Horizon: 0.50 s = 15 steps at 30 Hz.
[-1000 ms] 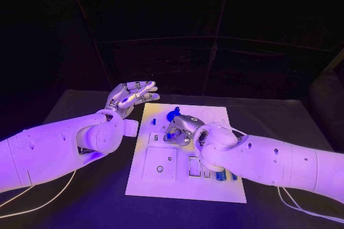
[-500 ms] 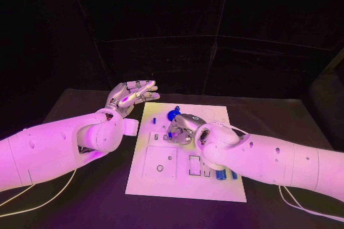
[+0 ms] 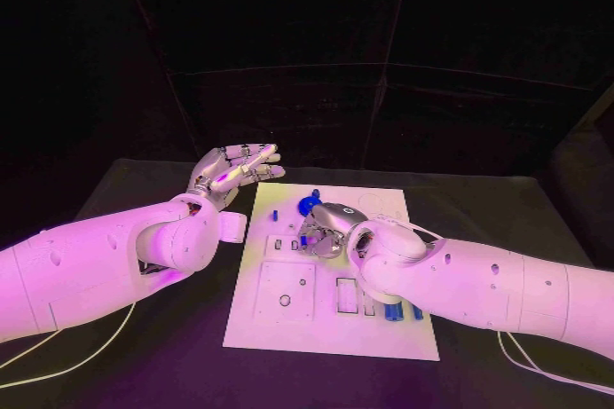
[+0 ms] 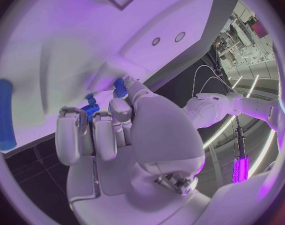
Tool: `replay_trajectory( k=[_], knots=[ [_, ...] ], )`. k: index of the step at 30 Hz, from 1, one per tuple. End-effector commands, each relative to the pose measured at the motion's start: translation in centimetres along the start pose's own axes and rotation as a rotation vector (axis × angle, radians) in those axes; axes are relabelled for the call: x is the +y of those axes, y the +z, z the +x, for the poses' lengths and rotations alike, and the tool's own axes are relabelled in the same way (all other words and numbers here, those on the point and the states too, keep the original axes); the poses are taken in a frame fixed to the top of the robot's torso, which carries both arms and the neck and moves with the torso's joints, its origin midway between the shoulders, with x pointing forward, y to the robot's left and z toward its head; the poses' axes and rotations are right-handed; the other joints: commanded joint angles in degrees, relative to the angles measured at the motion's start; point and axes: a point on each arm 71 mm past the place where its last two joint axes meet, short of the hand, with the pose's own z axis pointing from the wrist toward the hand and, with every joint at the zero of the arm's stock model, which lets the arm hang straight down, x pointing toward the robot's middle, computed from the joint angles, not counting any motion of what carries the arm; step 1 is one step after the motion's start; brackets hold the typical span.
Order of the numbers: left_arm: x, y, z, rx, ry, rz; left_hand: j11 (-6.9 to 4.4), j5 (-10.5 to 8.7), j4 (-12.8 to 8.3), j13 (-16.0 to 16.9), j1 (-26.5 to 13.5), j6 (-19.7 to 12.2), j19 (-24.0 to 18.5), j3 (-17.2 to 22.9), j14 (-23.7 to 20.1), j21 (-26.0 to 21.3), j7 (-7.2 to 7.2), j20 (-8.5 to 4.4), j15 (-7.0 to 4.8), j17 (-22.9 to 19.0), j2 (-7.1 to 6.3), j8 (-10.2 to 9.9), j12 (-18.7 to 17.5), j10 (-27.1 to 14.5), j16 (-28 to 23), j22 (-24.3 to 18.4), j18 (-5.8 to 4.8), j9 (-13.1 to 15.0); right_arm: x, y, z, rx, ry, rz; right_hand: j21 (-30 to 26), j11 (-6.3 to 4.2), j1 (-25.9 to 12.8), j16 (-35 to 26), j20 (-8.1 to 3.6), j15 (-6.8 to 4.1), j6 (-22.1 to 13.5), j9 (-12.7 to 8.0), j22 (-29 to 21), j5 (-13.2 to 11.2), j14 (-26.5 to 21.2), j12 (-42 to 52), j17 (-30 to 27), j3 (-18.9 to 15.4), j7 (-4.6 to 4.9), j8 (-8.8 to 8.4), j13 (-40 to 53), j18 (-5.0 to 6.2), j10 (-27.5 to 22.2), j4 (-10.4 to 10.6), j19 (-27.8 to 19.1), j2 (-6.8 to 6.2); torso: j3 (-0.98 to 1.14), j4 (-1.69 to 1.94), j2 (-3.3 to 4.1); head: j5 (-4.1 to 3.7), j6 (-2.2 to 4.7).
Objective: Assemble the parts on the task board
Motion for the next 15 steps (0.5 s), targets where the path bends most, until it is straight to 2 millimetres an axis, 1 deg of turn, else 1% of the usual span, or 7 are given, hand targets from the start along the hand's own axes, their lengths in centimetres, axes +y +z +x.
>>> replay_trajectory(
  k=[1,15],
  knots=[
    [-0.13,0.05,0.14,0.012,-0.004,0.007,0.12,-0.08,-0.33,-0.07,0.41,0.23,0.33,0.13,0.11,0.05,0.08,0.13,0.09,-0.05,-0.08,-0.22,-0.31,0.18,-0.28,-0.06,0.83,-0.08,-0.25,-0.03,0.30,0.026,-0.022,0.018,-0.14,0.12,-0.27,-0.25,0.38,0.30,-0.53,-0.10,4.64,-0.33,3.73,-0.39,4.53,-0.40,0.18,-0.34,-0.18,-0.78,-0.57,-0.05,-0.14,-0.66,0.00,-0.01,0.00,0.05,-0.08],
    [-0.12,0.05,0.10,0.010,-0.003,0.006,0.16,-0.09,-0.42,-0.08,0.39,0.16,0.33,0.15,0.09,0.02,0.13,0.14,0.11,-0.09,-0.09,-0.31,-0.43,0.12,-0.35,-0.10,0.83,-0.09,-0.24,0.03,0.34,0.029,-0.030,0.025,-0.29,0.41,-0.84,-0.39,0.61,0.56,-1.37,-0.11,4.33,-0.48,3.67,-1.22,4.34,-0.71,0.49,-0.96,-0.83,-0.71,-1.10,0.27,-0.39,-1.33,0.04,0.00,0.02,0.00,-0.21]
  ],
)
